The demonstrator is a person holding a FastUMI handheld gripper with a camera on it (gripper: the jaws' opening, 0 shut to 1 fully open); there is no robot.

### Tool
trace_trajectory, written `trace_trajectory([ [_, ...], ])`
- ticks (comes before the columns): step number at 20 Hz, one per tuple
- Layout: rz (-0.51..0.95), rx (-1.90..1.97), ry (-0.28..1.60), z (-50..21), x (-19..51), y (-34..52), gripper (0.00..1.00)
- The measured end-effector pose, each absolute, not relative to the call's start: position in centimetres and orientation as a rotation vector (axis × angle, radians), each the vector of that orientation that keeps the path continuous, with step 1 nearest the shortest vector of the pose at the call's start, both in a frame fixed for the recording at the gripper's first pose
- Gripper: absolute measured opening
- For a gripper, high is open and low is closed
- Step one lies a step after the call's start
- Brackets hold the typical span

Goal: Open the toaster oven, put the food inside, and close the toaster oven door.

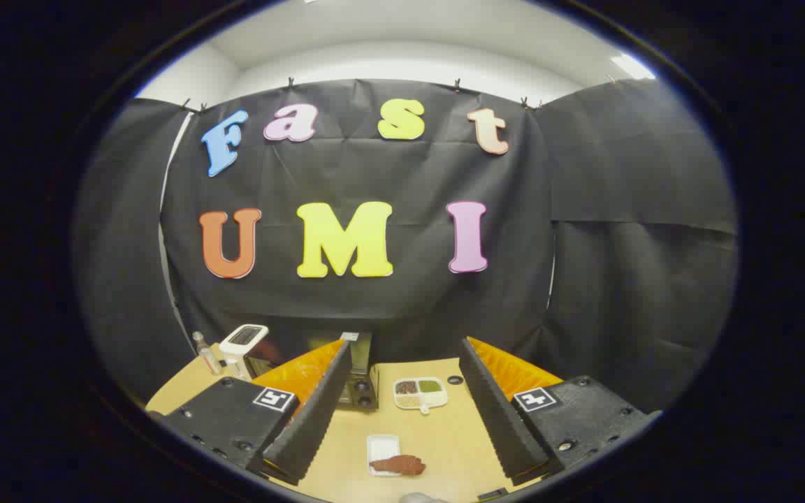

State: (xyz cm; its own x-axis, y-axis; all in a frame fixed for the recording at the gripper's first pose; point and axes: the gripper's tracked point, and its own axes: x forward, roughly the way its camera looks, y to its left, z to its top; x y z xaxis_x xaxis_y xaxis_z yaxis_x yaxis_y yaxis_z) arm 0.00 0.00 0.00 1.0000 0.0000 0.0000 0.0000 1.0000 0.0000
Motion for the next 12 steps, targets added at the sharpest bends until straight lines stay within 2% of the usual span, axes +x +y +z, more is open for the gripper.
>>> trace_trajectory([
  [12,0.024,0.001,0.017,-1.1,1.2,2.4,0.99],
])
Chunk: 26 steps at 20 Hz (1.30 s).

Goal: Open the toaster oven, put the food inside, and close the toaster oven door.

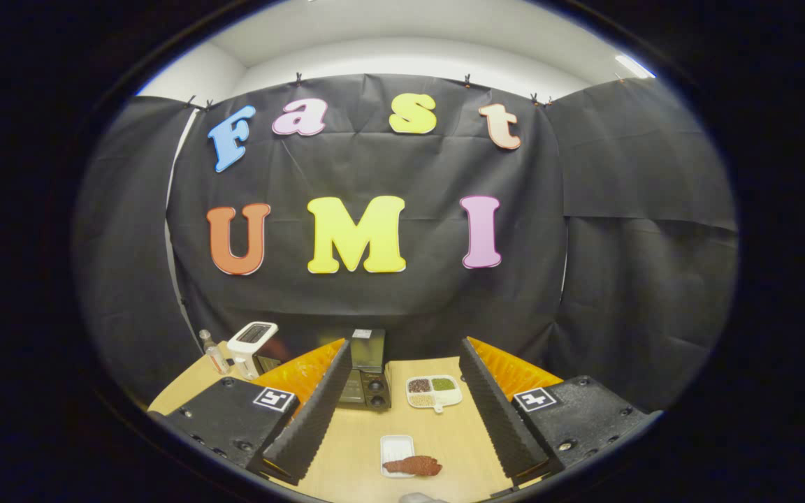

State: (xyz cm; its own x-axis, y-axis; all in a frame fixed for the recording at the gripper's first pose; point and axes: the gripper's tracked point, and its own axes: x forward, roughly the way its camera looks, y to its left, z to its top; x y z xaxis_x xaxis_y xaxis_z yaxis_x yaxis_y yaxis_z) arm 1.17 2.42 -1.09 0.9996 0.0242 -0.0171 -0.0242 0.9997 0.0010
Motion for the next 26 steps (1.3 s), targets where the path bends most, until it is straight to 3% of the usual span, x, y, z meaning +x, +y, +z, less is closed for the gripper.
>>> trace_trajectory([
  [5,0.014,0.019,0.024,-2.5,3.4,4.6,0.98],
  [12,0.123,-0.029,0.068,-6.6,10.9,13.4,0.99],
  [26,0.141,-0.036,0.341,-20.3,27.9,25.4,0.99],
])
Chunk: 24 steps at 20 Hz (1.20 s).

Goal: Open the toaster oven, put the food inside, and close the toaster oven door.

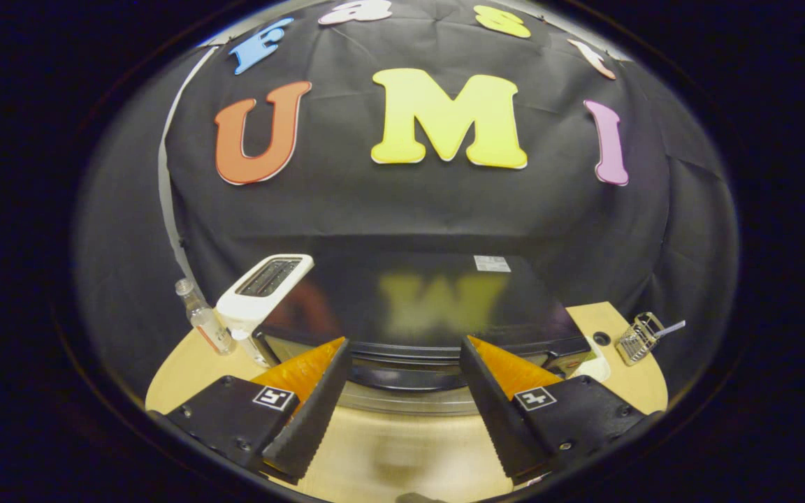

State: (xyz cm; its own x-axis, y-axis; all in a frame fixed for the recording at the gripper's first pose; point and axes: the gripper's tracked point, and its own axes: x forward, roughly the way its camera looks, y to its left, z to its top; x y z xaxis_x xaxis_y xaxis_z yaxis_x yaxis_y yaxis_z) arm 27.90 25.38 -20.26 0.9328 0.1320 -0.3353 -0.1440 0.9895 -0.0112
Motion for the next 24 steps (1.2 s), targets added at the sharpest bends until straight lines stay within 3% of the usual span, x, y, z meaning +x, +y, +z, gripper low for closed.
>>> trace_trajectory([
  [24,0.133,-0.112,0.381,-27.3,17.1,24.1,1.0],
])
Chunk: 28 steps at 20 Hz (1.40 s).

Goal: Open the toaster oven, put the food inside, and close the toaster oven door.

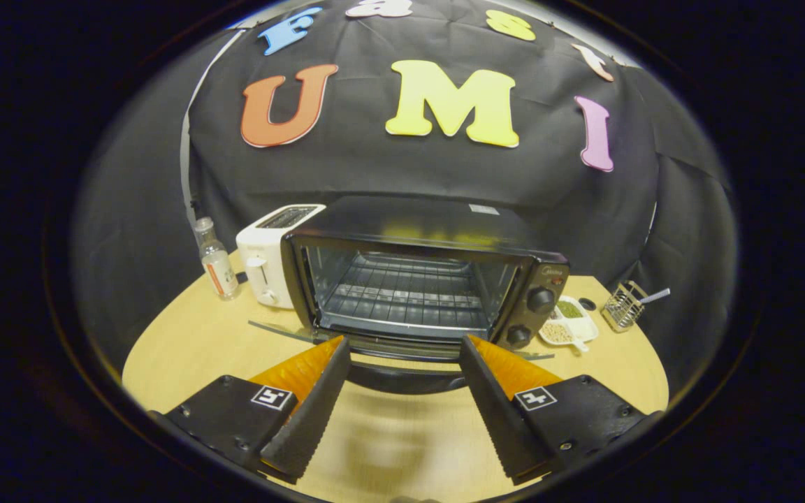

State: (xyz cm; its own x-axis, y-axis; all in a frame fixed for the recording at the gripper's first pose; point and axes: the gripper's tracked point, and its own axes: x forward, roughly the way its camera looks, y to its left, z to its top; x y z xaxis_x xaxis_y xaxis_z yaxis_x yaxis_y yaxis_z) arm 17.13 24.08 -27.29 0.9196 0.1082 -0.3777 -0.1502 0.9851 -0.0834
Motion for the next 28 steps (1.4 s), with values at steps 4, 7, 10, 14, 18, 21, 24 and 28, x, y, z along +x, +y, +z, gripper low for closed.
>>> trace_trajectory([
  [4,0.139,-0.133,0.424,-29.3,15.6,24.0,1.0],
  [7,0.149,-0.159,0.48,-31.6,14.3,23.7,1.0],
  [10,0.158,-0.123,0.579,-35.0,13.3,23.5,1.0],
  [14,0.176,-0.073,0.693,-39.0,13.0,23.2,1.0],
  [18,0.169,-0.128,0.674,-39.7,12.9,23.0,1.0],
  [21,0.206,-0.117,0.661,-39.1,12.7,23.1,1.0],
  [24,0.26,-0.101,0.648,-37.7,12.6,21.2,1.0],
  [28,0.299,-0.077,0.609,-33.9,13.4,15.3,1.0],
])
